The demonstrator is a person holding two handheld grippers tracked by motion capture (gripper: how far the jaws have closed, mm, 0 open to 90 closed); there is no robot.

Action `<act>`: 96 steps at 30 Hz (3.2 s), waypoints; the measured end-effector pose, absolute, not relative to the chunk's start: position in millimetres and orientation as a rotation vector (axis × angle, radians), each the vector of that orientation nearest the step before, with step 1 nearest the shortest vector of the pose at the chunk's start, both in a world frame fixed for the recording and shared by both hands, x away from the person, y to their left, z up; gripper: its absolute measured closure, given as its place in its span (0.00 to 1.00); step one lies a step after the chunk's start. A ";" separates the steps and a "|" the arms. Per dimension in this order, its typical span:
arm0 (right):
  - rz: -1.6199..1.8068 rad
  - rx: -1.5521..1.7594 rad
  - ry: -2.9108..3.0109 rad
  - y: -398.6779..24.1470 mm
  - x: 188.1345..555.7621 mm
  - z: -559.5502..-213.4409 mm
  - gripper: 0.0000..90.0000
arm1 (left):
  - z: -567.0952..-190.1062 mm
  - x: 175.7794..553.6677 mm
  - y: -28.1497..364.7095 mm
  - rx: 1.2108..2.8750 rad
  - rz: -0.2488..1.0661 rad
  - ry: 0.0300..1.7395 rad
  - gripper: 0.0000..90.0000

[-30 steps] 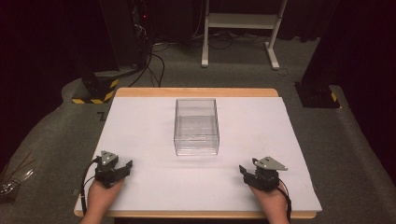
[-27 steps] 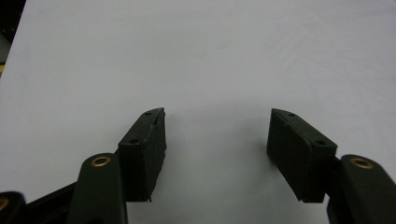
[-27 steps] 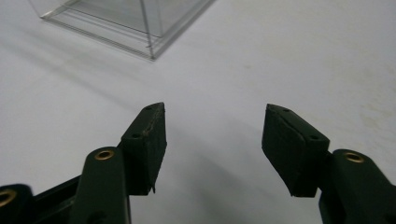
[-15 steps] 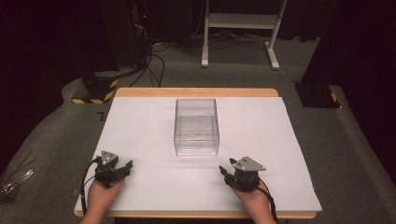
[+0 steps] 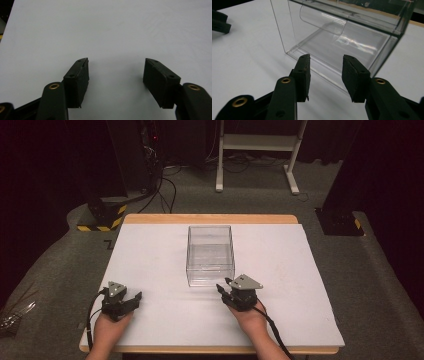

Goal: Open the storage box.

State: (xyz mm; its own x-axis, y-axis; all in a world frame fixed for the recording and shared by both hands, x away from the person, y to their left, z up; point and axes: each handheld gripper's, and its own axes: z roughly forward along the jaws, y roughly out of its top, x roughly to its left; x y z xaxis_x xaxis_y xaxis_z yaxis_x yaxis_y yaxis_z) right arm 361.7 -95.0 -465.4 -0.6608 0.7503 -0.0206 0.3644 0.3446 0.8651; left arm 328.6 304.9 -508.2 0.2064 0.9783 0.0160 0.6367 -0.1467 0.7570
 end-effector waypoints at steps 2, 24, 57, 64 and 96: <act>1.260 0.976 2.182 -89.6 369.3 -464.8 0.69 | -508.2 328.7 305.0 1.863 0.704 1.499 0.42; 1.361 0.944 2.132 -81.7 390.1 -463.4 0.75 | -508.2 328.4 304.7 1.865 0.706 1.500 0.42; 1.466 0.871 2.209 -92.5 379.5 -465.0 0.84 | -488.3 315.5 258.3 1.860 0.687 1.317 0.82; 1.464 0.857 2.227 -94.3 371.8 -463.7 0.83 | -471.4 315.2 218.4 1.830 0.714 1.224 0.85; 1.509 0.812 2.272 -105.1 326.9 -463.5 0.83 | -474.5 339.4 169.8 1.735 0.705 1.217 0.84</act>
